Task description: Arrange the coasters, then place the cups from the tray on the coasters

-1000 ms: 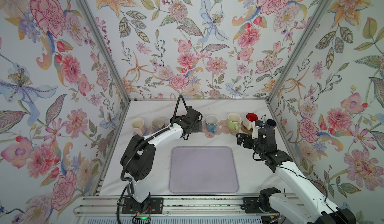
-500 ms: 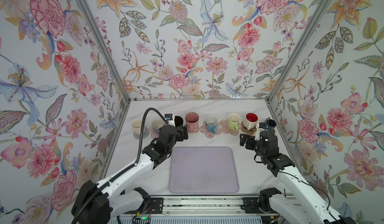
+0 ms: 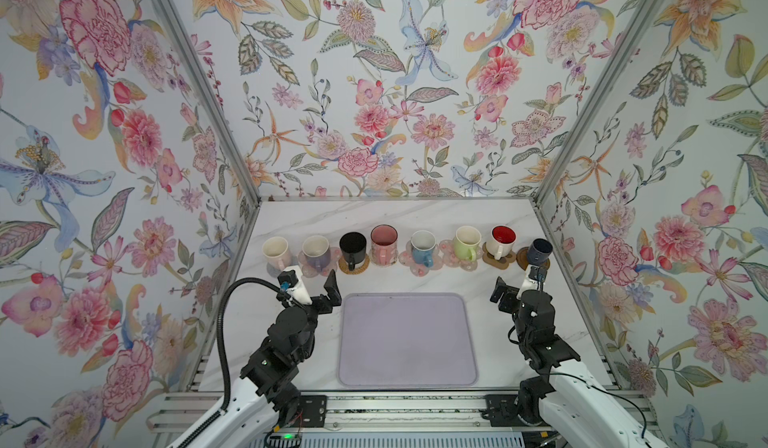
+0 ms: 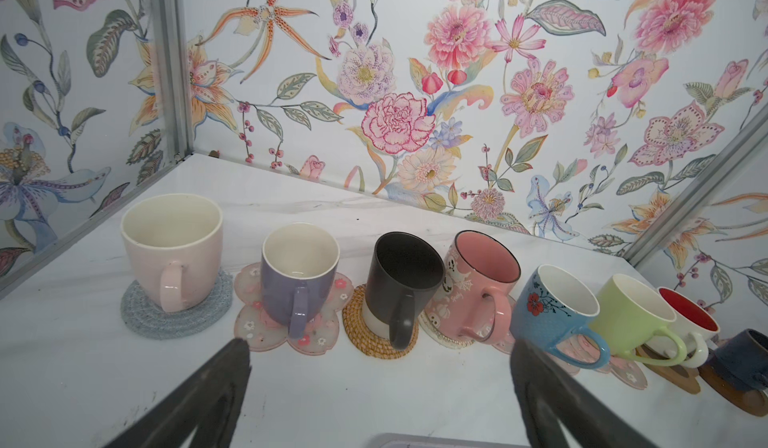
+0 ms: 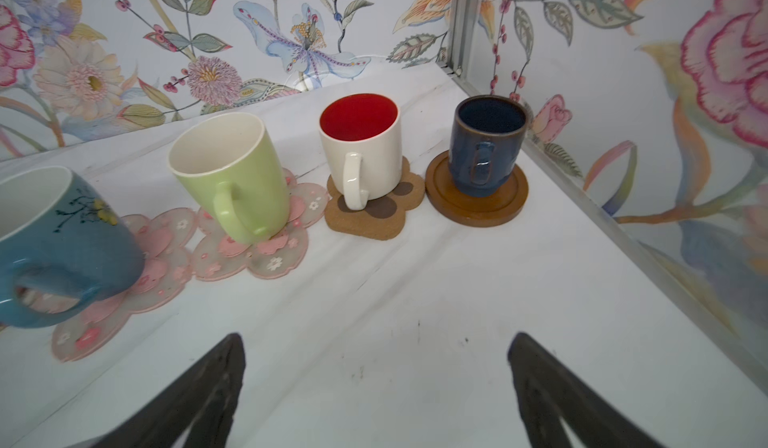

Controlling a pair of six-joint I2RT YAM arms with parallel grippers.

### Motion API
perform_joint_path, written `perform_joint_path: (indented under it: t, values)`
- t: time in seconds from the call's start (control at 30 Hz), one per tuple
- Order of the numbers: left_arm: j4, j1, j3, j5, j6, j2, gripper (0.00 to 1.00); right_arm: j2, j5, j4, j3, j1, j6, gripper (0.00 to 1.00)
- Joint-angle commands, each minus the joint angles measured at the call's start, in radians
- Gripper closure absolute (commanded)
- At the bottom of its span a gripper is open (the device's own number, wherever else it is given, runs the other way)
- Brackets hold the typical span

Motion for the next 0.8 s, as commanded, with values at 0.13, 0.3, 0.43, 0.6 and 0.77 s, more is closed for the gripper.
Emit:
perform_joint_path:
  t: [0.13, 0.3, 0.43, 0.6, 0.77]
  values:
    - [-0.062, 0.007, -0.027, -0.085, 0.052, -0.046, 0.01, 0.377, 0.110, 0.701, -0.097, -0.080, -0.128, 0.01]
    - [-0.076, 0.008, -0.026, -0.084, 0.053, -0.055, 0.01, 0.556, 0.074, 1.005, -0.118, -0.084, -0.224, 0.01]
    - [-0.078, 0.007, -0.029, -0.088, 0.052, -0.067, 0.01, 0.749, 0.030, 1.237, -0.128, -0.091, -0.289, 0.01]
    - [-0.096, 0.007, -0.026, -0.083, 0.054, -0.084, 0.01, 0.795, -0.078, 1.248, -0.124, -0.182, -0.201, 0.01]
    - [-0.103, 0.008, -0.036, -0.108, 0.071, -0.098, 0.01, 0.803, -0.095, 1.126, -0.054, -0.188, -0.206, 0.01]
